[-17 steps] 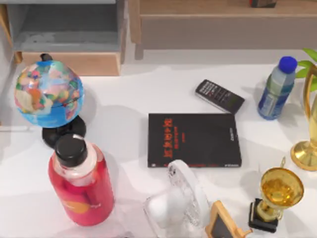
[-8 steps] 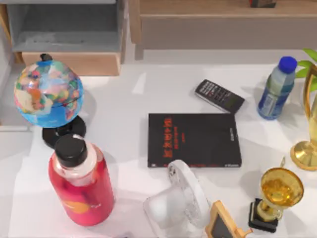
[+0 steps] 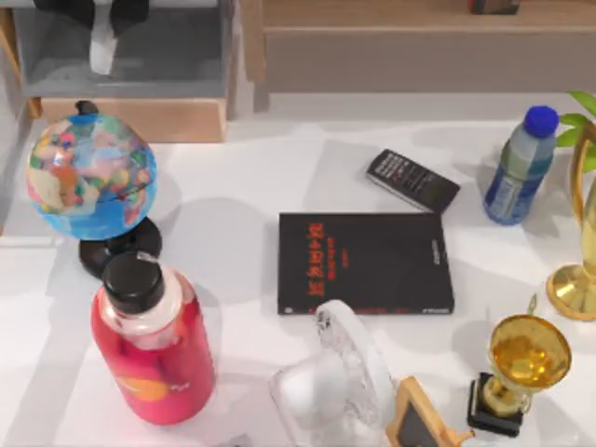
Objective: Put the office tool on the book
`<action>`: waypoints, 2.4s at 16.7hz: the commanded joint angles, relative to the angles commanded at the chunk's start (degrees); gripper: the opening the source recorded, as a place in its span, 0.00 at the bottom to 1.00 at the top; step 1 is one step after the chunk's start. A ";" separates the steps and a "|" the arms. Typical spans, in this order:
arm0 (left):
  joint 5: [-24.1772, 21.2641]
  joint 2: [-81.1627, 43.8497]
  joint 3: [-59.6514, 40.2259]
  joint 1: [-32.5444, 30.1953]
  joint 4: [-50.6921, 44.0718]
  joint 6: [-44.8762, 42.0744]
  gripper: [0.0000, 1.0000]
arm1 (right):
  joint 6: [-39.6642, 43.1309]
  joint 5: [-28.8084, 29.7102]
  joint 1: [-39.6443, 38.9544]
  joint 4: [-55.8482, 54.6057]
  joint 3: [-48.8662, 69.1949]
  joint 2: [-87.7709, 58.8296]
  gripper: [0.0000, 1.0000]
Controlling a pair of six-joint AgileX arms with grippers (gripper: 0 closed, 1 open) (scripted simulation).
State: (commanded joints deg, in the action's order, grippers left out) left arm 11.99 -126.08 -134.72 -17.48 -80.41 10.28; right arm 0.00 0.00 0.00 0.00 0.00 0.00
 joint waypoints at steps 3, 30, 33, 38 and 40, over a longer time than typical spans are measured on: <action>-1.98 -4.66 1.91 -11.30 1.04 12.50 0.00 | 0.00 0.00 0.00 0.00 0.00 0.00 1.00; -8.17 -14.42 10.93 -28.02 11.08 32.78 0.00 | 0.00 0.00 0.00 0.00 0.00 0.00 1.00; -8.17 -14.42 10.93 -28.02 11.08 32.78 0.15 | 0.00 0.00 0.00 0.00 0.00 0.00 1.00; -8.17 -14.42 10.93 -28.02 11.08 32.78 0.53 | 0.00 0.00 0.00 0.00 0.00 0.00 1.00; -8.17 -14.42 10.93 -28.02 11.08 32.78 0.68 | 0.00 0.00 0.00 0.00 0.00 0.00 1.00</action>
State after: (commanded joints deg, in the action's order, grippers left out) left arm 3.82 -140.50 -123.79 -45.51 -69.32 43.06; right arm 0.00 0.00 0.00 0.00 0.00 0.00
